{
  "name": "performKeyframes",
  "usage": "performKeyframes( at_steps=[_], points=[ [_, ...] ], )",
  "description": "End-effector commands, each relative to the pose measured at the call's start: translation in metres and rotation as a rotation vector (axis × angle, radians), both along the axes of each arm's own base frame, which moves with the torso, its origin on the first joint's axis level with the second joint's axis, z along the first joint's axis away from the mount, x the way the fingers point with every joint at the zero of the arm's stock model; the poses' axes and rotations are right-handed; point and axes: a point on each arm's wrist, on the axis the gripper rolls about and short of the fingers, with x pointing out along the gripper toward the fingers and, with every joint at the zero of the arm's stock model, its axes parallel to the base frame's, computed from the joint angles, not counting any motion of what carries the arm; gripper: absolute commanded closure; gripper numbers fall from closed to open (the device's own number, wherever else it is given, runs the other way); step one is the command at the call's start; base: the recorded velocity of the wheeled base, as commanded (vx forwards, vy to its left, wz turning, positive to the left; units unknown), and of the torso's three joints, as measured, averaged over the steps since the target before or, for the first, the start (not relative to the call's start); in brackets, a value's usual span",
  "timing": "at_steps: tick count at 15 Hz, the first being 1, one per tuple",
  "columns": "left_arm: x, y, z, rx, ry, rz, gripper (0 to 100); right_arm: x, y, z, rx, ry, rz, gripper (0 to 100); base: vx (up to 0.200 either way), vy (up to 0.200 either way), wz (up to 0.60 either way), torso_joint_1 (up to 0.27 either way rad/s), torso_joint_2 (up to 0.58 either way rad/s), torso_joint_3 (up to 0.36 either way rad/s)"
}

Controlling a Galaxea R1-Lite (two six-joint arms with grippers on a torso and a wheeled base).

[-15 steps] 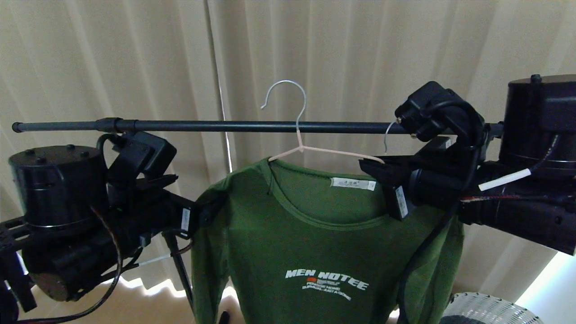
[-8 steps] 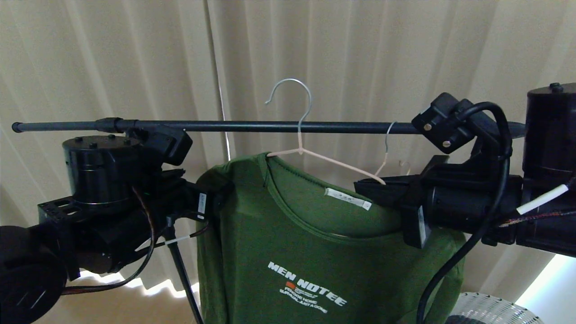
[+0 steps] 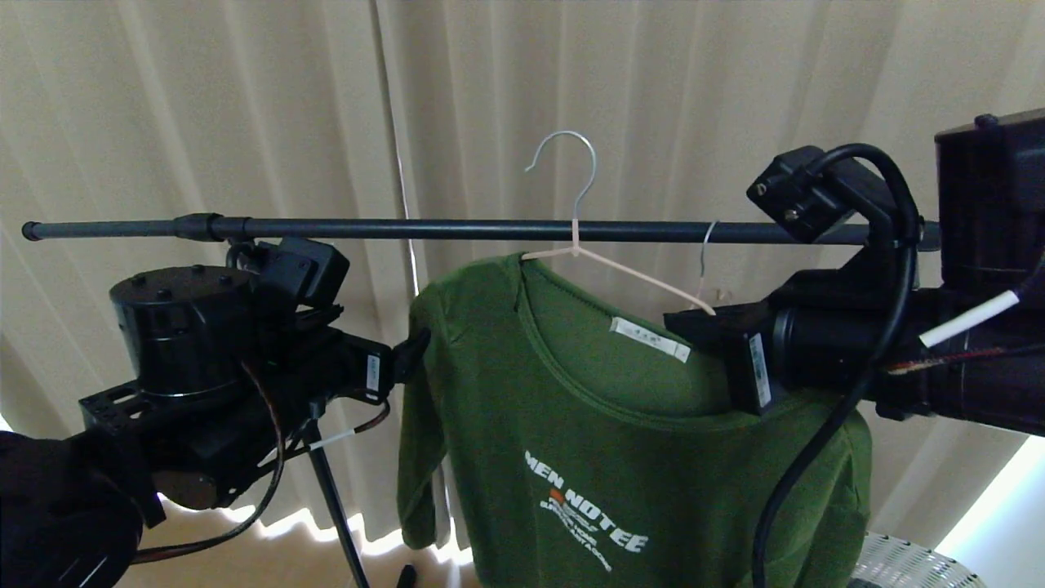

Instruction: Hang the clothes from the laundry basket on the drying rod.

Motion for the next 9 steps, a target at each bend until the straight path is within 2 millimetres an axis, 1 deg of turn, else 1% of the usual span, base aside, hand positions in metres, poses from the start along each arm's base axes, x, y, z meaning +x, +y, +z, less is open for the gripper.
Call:
performKeyframes(
  at_steps=[1, 3, 5, 6, 7, 8, 9],
  points=[
    [-0.011, 0.005, -0.004, -0.008, -0.013, -0.012, 0, 0.020, 0.005, -0.001, -0.013, 0.009, -0.074, 100, 0.000, 0.000, 0.00, 0.000, 0.00, 0.000],
    [-0.023, 0.011, -0.004, -0.024, -0.038, -0.035, 0, 0.037, 0.005, -0.007, -0.044, 0.015, -0.148, 100, 0.000, 0.000, 0.00, 0.000, 0.00, 0.000],
    [-0.040, 0.012, -0.004, -0.032, -0.041, -0.078, 0, 0.047, 0.009, -0.018, -0.096, 0.021, -0.219, 100, 0.000, 0.000, 0.00, 0.000, 0.00, 0.000],
    [-0.043, 0.013, -0.004, -0.034, -0.042, -0.084, 0, 0.048, 0.010, -0.019, -0.101, 0.022, -0.222, 100, 0.000, 0.000, 0.00, 0.000, 0.00, 0.000],
    [-0.053, 0.014, -0.001, -0.042, -0.056, -0.099, 0, 0.049, 0.010, -0.023, -0.121, 0.038, -0.224, 100, 0.000, 0.000, 0.00, 0.000, 0.00, 0.000],
    [-0.056, 0.015, 0.000, -0.047, -0.061, -0.103, 0, 0.049, 0.011, -0.023, -0.127, 0.045, -0.225, 100, 0.000, 0.000, 0.00, 0.000, 0.00, 0.000],
    [-0.063, 0.018, -0.001, -0.051, -0.062, -0.109, 0, 0.050, 0.011, -0.022, -0.143, 0.059, -0.227, 100, 0.000, 0.000, 0.00, 0.000, 0.00, 0.000]
  ],
)
